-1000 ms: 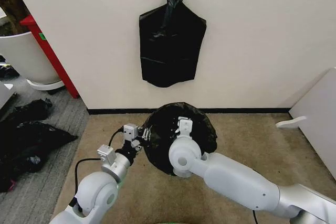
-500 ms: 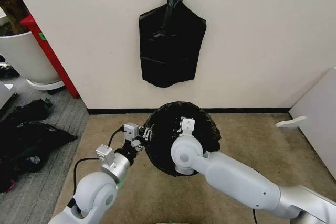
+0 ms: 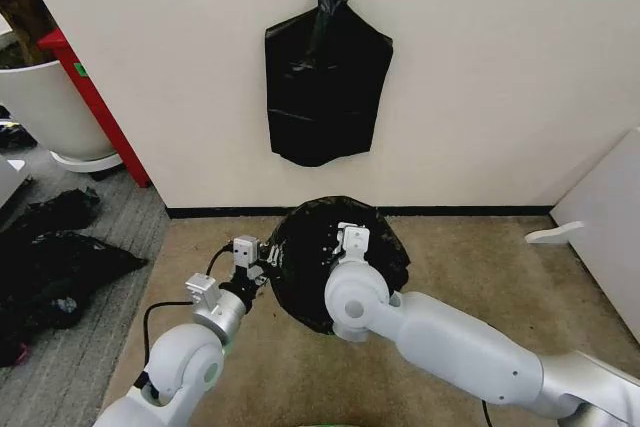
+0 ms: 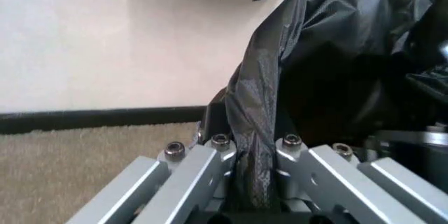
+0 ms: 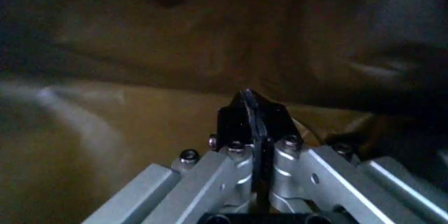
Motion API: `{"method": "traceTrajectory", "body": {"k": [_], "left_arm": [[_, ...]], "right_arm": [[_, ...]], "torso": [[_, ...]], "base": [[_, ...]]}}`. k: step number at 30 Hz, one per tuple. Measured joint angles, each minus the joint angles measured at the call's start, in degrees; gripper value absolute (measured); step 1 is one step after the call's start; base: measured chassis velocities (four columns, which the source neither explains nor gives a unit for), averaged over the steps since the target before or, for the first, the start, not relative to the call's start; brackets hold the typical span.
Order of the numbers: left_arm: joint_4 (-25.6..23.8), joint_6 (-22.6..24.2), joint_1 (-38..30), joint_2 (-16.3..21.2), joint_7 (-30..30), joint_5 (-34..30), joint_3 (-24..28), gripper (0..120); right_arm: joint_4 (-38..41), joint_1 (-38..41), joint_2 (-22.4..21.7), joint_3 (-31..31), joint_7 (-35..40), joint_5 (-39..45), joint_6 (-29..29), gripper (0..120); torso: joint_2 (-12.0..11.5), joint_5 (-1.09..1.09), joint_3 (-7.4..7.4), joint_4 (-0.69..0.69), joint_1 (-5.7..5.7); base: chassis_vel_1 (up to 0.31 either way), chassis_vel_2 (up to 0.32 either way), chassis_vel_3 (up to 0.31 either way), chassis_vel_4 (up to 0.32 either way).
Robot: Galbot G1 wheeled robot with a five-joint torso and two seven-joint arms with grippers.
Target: Place the garbage bag over the trash bin.
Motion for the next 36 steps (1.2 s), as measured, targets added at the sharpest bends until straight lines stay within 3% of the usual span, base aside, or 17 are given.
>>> {"method": "traceTrajectory", "body": {"k": [8,14,22,26,31,36], "left_arm": [[0.75,2.46,-1.08,-0.63,-2.11,-1.88,0.04,3],[2.21,4.36,-1.47,-1.35,-3.76,-5.01,0.14,3],[4.08,8.24,-3.04,-2.04,-8.21,-12.91,-0.01,3],[4.66,11.80,-3.17,-2.27,-11.49,-15.52,0.03,3],[5.59,13.28,-3.14,-2.31,-13.28,-15.62,0.15,3],[7.01,13.42,-3.54,-2.38,-13.85,-16.21,0.34,3]], "right_arm": [[2.48,-0.03,-0.30,-0.60,-0.65,0.29,0.00,0],[8.80,0.46,-2.49,-0.05,-2.40,1.71,-0.47,0],[20.86,-6.07,-11.61,12.02,-25.50,-1.90,-1.26,0],[24.49,-16.61,-19.65,22.70,-44.21,-14.27,0.58,0],[25.01,-22.76,-22.73,25.96,-47.78,-22.44,2.58,0],[25.50,-24.54,-21.23,27.75,-44.19,-23.84,3.43,0]], "torso": [[0.00,0.01,0.00,0.00,0.00],[0.00,0.01,0.00,0.01,0.00],[0.00,0.01,0.00,0.00,0.00],[0.00,0.02,-0.02,-0.02,0.00],[0.00,0.02,-0.01,-0.01,-0.01],[0.00,0.02,-0.01,0.00,-0.01]], "base": [[0.000,0.000,0.000,0.000],[0.000,0.000,0.000,0.000],[0.000,0.000,0.000,0.000],[0.000,0.000,0.000,0.000],[0.000,0.000,0.000,0.000],[0.000,0.000,0.000,0.000]]}}
